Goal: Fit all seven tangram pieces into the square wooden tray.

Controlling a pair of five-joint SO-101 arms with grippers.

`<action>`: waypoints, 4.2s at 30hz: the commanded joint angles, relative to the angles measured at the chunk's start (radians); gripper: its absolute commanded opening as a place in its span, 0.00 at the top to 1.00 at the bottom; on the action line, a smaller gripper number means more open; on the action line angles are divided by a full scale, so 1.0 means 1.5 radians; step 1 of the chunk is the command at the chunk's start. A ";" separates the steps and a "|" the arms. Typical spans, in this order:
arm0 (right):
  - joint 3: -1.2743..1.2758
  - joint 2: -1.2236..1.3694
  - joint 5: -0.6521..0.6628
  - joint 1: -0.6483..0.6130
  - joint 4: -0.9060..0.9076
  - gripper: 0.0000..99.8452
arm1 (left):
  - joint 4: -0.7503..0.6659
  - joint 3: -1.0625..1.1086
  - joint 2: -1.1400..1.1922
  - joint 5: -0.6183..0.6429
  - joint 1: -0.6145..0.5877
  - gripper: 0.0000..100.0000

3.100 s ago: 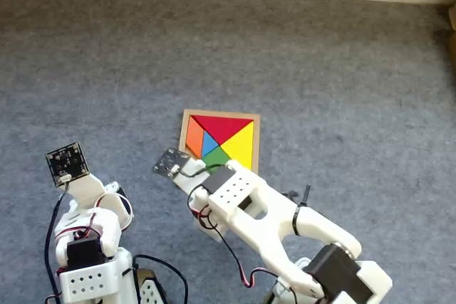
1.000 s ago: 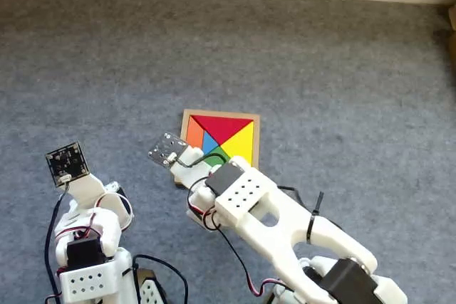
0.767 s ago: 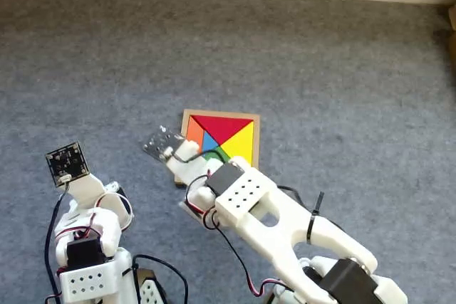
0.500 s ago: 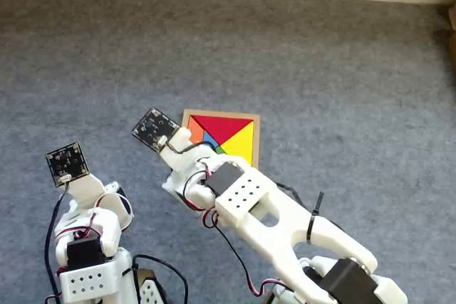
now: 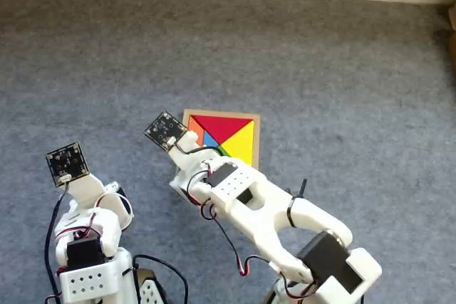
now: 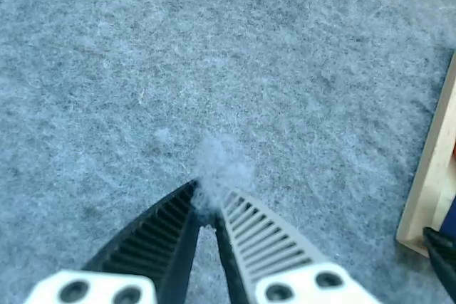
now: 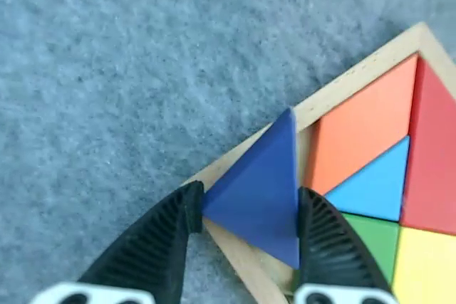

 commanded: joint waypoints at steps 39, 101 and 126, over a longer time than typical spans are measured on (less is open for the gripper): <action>0.007 -0.116 0.007 0.016 0.074 0.94 | -0.005 0.014 -0.016 0.005 -0.009 0.99; 0.375 -0.792 0.005 0.232 -0.190 0.95 | -0.005 0.014 -0.016 0.005 -0.009 0.99; 0.429 -1.181 0.002 0.430 0.320 0.95 | -0.005 0.014 -0.016 0.005 -0.009 0.99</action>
